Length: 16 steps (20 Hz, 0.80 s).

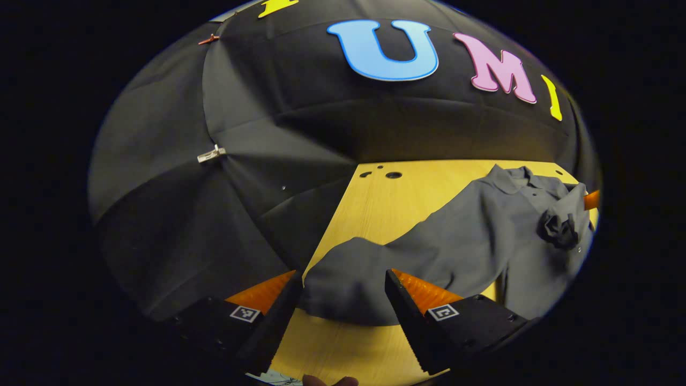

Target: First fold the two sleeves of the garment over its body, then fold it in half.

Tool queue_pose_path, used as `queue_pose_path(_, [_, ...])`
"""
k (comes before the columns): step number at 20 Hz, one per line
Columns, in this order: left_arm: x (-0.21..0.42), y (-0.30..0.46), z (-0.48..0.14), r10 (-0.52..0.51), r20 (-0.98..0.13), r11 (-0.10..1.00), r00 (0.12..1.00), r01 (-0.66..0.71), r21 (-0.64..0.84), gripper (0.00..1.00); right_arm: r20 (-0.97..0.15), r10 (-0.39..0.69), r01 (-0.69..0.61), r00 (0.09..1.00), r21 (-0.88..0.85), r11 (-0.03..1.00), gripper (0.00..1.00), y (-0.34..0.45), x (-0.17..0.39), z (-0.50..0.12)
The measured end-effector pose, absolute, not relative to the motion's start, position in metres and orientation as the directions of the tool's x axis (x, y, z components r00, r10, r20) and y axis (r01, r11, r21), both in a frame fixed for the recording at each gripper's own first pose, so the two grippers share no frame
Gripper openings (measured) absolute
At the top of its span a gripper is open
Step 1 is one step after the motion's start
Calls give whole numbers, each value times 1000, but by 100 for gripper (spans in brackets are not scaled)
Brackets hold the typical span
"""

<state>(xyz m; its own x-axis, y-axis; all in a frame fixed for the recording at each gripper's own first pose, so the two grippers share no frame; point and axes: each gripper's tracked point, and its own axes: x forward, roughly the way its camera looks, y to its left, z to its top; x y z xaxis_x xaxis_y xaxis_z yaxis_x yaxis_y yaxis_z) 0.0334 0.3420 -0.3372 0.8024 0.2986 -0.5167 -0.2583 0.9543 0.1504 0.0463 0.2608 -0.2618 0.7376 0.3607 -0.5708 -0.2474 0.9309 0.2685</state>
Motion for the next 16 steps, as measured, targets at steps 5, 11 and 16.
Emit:
queue_pose_path(5, [49,366,-377,319,-577,948,752,-265,178,98,-591,274,-157,758,243,957,67,207,16,-258])
queue_pose_path(11, [50,363,-406,276,-642,961,715,-227,161,95,-620,249,-98,744,268,958,66,178,-11,-265])
queue_pose_path(16, [66,335,-415,182,-688,983,702,-158,98,38,-626,234,-82,744,262,961,67,162,-17,-265])
